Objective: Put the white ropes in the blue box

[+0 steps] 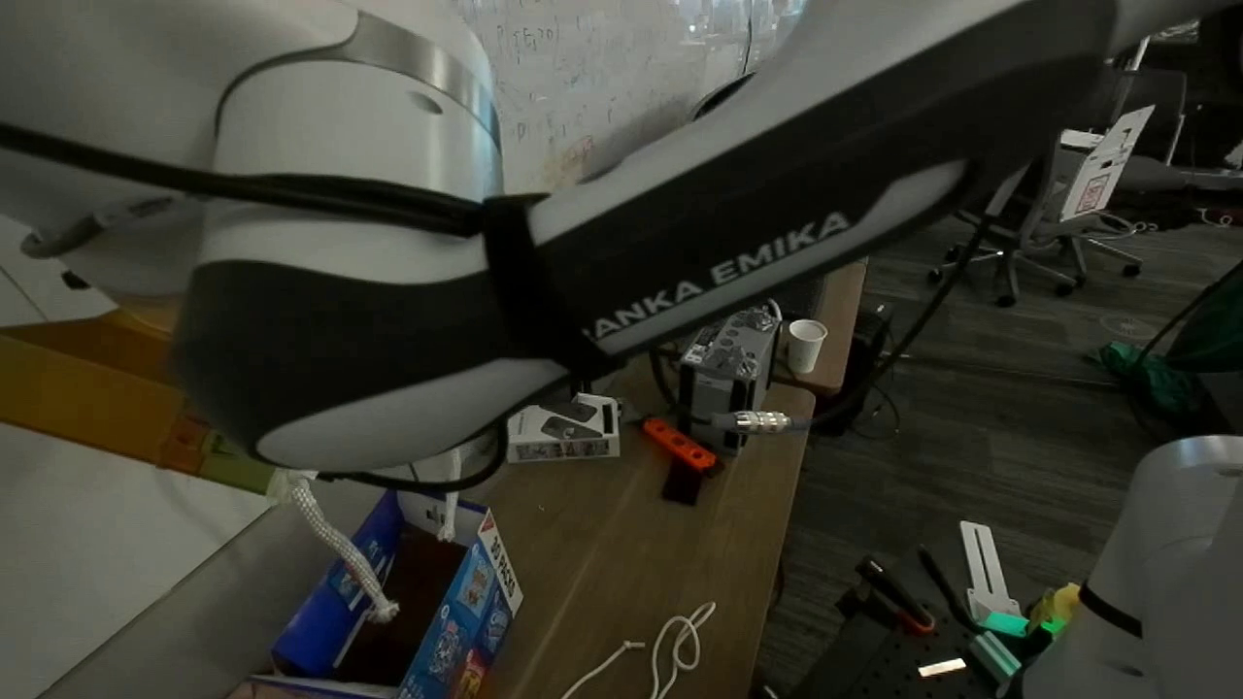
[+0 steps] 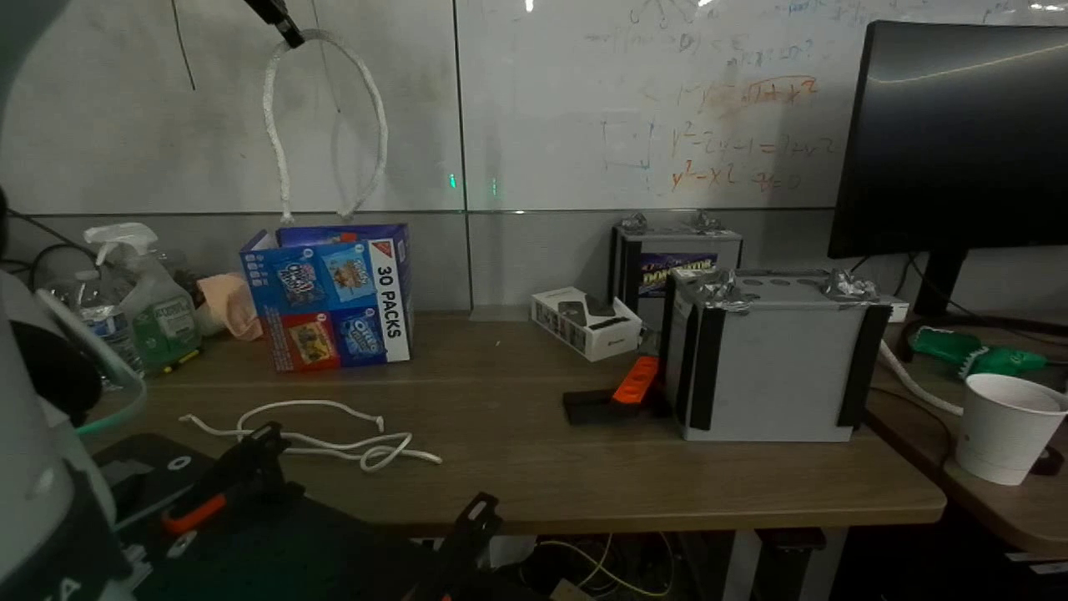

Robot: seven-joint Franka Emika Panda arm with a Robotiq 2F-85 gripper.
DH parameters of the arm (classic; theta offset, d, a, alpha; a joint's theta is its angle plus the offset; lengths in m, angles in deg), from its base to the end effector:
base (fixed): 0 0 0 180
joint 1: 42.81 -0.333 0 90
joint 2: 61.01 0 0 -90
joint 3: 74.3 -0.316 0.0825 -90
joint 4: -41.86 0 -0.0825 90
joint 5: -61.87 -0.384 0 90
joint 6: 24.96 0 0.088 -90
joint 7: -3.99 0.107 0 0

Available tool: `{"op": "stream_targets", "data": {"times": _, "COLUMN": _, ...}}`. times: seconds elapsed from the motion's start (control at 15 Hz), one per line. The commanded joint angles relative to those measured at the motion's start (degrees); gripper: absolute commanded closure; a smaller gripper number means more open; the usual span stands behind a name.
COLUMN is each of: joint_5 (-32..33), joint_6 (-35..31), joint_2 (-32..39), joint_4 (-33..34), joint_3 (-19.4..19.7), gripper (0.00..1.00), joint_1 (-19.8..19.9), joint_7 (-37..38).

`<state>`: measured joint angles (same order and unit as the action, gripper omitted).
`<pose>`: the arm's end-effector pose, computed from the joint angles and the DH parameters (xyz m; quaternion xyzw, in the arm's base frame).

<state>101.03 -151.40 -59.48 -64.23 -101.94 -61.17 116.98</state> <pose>0.4350 0.4158 0.5450 -0.8597 0.3881 -0.3166 0.1003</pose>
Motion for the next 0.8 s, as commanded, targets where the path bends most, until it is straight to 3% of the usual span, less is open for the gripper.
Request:
{"op": "stream_targets", "data": {"times": 0.0, "joint_5": 2.32, "joint_6": -0.15, "joint_2": 4.93, "joint_4": 5.22, "joint_3": 2.43, "gripper": 0.97, "joint_1": -2.86, "joint_7": -0.63}}
{"op": "stream_targets", "data": {"times": 0.73, "joint_5": -2.73, "joint_6": -5.67, "joint_2": 10.31, "joint_4": 5.17, "joint_3": 6.82, "gripper": 0.97, "joint_1": -6.02, "joint_7": -6.52}}
